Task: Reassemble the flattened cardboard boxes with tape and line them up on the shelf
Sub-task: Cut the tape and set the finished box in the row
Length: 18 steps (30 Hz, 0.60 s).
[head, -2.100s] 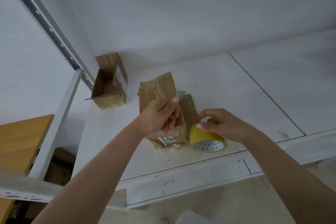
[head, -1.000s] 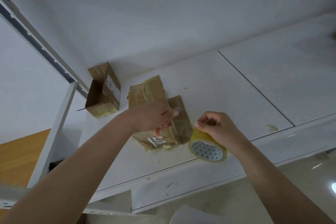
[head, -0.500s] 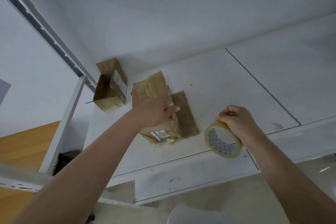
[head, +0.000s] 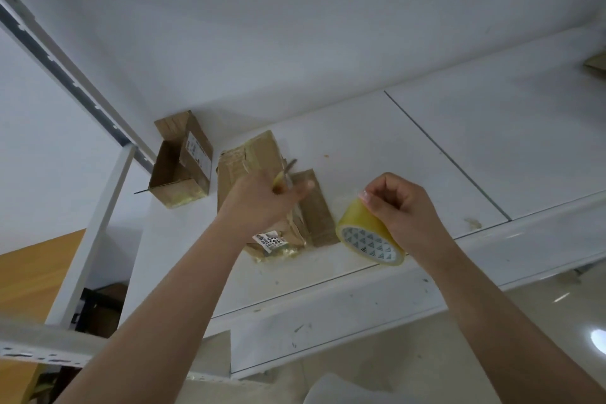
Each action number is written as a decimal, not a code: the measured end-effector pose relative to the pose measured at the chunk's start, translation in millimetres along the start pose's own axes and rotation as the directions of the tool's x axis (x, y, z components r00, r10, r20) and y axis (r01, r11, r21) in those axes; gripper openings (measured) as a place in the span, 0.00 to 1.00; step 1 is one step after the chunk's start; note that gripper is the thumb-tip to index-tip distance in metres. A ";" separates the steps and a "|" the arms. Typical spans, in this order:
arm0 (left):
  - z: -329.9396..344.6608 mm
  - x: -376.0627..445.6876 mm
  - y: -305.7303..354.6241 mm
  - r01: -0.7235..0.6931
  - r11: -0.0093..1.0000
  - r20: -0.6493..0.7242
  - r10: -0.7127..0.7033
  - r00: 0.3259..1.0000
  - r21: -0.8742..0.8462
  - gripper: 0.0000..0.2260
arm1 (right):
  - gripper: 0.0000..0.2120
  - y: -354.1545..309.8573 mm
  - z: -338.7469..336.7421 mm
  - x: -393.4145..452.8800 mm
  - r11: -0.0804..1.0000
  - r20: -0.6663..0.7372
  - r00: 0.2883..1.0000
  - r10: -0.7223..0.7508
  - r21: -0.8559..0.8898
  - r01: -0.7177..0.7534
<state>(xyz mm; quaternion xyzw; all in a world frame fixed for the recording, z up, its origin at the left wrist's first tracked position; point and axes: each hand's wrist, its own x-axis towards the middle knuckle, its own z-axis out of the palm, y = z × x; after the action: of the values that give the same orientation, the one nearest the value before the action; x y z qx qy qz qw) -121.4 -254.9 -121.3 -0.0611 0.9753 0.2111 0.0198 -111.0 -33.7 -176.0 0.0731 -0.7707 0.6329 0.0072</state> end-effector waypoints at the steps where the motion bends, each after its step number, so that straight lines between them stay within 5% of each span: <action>1: -0.7 -4.5 1.9 0.000 0.994 -0.049 -0.006 0.999 -0.109 0.31 | 0.07 -3.6 2.1 -0.2 1.000 0.005 1.000 -0.010 -0.008 0.010; 4: 4.0 -25.7 15.8 -0.053 0.938 -0.060 0.034 0.998 -0.342 0.32 | 0.06 -11.8 11.0 0.4 0.996 0.014 0.998 -0.056 -0.063 0.056; 7: 16.9 -36.9 24.0 -0.065 0.886 -0.093 0.024 0.995 -0.459 0.18 | 0.07 -13.7 18.8 1.1 0.988 -0.003 0.994 -0.109 -0.106 0.108; 12: 36.2 -57.7 37.5 -0.087 0.707 -0.209 -0.087 0.974 -0.702 0.13 | 0.08 -12.0 26.6 -2.3 0.949 -0.189 0.959 -0.209 -0.277 0.152; 18: 54.7 -76.7 49.7 0.111 0.348 0.023 -0.247 0.969 -0.931 0.18 | 0.06 -7.5 34.9 -3.9 0.940 -0.261 0.923 -0.284 -0.266 0.214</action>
<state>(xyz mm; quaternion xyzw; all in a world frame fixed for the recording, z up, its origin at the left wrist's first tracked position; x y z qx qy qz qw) -50.9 -178.9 -145.8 -0.1805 0.6749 0.7134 -0.0544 -103.5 -68.8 -176.0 0.0744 -0.8140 0.5357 0.2117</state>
